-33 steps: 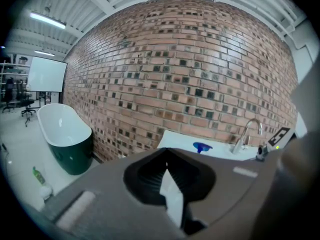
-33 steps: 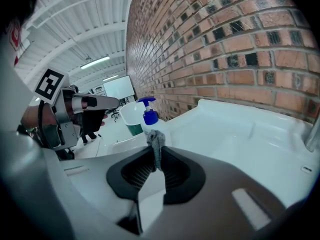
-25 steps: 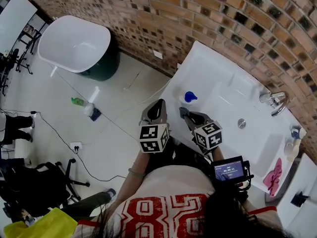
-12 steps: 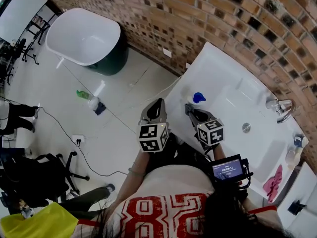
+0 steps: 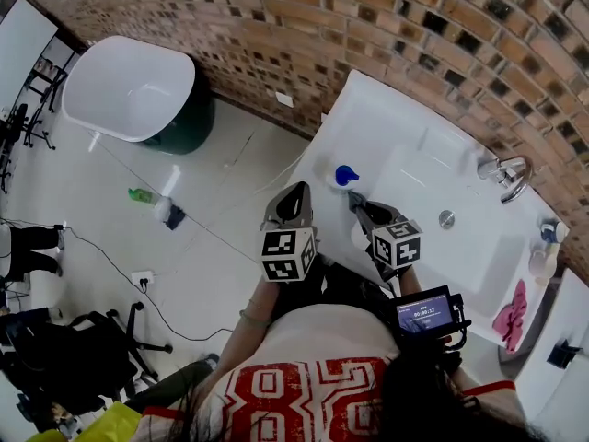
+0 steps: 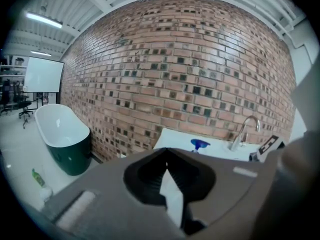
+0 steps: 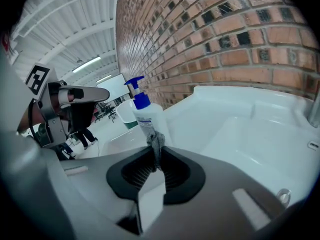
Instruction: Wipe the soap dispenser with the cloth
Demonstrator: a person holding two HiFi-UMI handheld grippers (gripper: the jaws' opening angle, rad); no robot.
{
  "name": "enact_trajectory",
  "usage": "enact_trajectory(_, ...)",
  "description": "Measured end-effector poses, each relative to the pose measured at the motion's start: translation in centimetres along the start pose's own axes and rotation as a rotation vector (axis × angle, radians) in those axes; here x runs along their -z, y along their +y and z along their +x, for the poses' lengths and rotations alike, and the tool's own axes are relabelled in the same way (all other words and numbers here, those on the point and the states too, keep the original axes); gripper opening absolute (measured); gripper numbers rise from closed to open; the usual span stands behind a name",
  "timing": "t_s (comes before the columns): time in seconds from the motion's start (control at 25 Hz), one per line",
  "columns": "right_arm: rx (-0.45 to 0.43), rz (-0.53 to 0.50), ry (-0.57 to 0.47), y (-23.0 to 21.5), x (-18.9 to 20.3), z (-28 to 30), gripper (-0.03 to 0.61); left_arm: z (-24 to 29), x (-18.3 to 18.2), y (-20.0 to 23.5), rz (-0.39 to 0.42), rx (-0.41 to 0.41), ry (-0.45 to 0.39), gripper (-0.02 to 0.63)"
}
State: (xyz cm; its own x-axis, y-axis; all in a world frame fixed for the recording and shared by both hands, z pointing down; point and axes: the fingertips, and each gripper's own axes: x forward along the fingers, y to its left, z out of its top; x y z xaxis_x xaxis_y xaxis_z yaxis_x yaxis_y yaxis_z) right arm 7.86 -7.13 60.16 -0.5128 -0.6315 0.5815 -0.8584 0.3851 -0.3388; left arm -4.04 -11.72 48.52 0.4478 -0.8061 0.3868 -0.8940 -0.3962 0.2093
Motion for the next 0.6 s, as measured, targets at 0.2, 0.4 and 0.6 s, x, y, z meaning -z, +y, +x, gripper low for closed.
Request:
enact_trajectory(0.2,0.007,0.005,-0.01,-0.4,0.0,-0.6,0.048,0.5,0.0,-1.0,0.008,0.023,-0.001,0.005)
enact_trajectory(0.4,-0.06,-0.041,0.019,2.1,0.4,0.6,0.047,0.3,0.2,-0.8,0.01,0.026,0.003,0.005)
enact_trajectory(0.6,-0.125,-0.098,0.055,4.2,0.5,2.7,0.047,-0.2,0.6,-1.0,0.055,0.068,0.017,0.005)
